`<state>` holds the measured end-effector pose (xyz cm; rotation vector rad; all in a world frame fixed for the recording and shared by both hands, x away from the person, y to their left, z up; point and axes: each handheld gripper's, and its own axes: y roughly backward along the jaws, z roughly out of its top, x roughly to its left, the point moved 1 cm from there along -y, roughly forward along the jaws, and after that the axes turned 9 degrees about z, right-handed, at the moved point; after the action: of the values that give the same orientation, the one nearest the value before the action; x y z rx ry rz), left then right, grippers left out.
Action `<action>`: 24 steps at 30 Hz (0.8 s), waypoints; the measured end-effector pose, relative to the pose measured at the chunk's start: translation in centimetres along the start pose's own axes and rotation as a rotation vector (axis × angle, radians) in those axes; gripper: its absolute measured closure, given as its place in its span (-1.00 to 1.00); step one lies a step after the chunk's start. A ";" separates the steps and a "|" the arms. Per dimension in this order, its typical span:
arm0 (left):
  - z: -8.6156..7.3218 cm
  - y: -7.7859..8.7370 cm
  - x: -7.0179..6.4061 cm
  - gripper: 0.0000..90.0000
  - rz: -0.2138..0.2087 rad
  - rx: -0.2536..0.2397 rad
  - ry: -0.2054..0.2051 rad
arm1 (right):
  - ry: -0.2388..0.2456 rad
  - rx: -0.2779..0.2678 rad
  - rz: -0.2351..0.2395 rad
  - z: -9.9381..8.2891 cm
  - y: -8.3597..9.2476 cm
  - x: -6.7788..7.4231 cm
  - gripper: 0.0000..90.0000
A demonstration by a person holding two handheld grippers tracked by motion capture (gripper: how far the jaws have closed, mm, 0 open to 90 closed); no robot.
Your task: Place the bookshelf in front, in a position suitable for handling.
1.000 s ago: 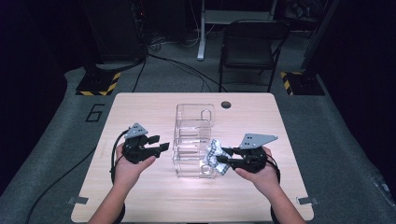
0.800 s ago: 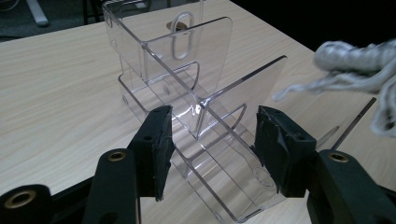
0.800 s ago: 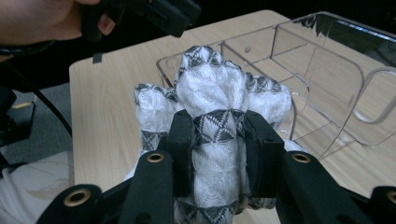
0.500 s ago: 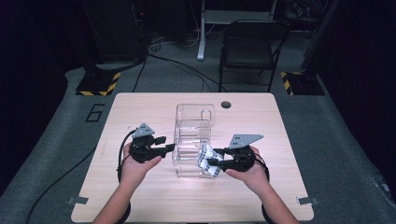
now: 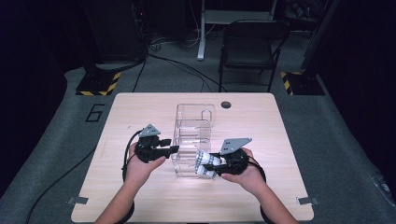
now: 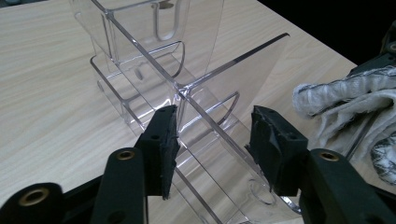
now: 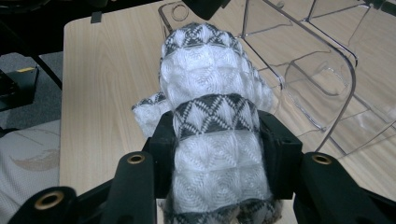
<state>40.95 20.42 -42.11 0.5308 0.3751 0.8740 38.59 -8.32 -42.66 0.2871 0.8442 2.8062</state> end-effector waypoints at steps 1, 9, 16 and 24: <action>-0.1 -0.1 -0.1 0.19 -0.011 -0.001 0.018 | -0.006 -0.001 -0.005 0.1 0.0 0.0 0.12; 0.1 -0.1 0.1 0.27 -0.019 0.006 0.009 | 0.025 -0.054 -0.023 1.0 0.4 0.5 0.10; 0.1 -0.1 0.0 0.27 -0.014 0.008 0.012 | 0.032 -0.040 -0.043 1.6 -0.3 0.6 -0.09; 0.1 -0.1 0.0 0.26 -0.016 0.011 0.014 | 0.049 -0.054 -0.052 2.7 -0.3 1.1 0.19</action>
<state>41.04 20.30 -42.04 0.5310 0.3965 0.8609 38.20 -6.41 -40.51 0.1857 0.7728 2.7925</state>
